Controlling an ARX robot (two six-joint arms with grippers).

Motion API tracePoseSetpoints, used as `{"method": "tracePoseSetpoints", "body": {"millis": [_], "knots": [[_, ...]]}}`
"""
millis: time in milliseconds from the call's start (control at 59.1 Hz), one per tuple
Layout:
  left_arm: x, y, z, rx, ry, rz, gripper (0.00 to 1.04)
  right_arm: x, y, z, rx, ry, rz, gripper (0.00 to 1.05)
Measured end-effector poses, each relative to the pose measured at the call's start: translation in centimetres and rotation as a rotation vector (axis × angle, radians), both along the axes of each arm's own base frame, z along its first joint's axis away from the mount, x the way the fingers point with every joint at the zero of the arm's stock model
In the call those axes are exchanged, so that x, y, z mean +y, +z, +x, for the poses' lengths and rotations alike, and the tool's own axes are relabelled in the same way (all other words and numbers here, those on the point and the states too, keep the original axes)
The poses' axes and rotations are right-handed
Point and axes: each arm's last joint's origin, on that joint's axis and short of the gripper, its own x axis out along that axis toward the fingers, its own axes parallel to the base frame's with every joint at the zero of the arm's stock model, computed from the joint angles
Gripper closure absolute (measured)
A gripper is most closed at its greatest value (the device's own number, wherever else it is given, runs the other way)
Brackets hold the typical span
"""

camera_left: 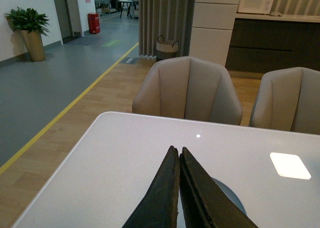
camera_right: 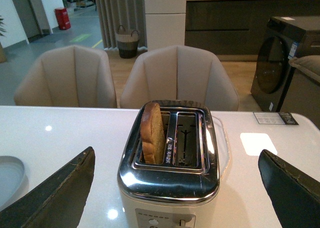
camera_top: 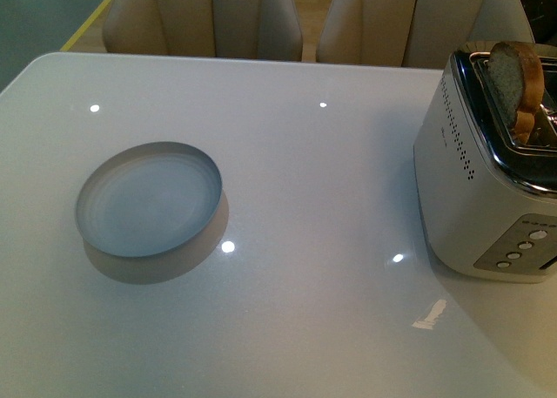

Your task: Left arm holds plate, right arm toasts bread

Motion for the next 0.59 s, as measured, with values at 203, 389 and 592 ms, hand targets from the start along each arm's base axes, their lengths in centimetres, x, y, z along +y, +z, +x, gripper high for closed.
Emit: {"method": "tracePoseSetpoints", "body": {"millis": [203,389,592], "knots": [[0.0,0.1,-0.6,-0.003,0.0,0.0,1.02,0.0,0.0,0.0,0.0,0.0,0.0,0.09],[0.0,0.1,-1.1,-0.003,0.0,0.0,1.02,0.0,0.0,0.0,0.0,0.0,0.0,0.09],[0.0,0.0,-1.5,-0.003,0.0,0.0,1.02,0.0,0.0,0.0,0.0,0.0,0.0,0.09]]}}
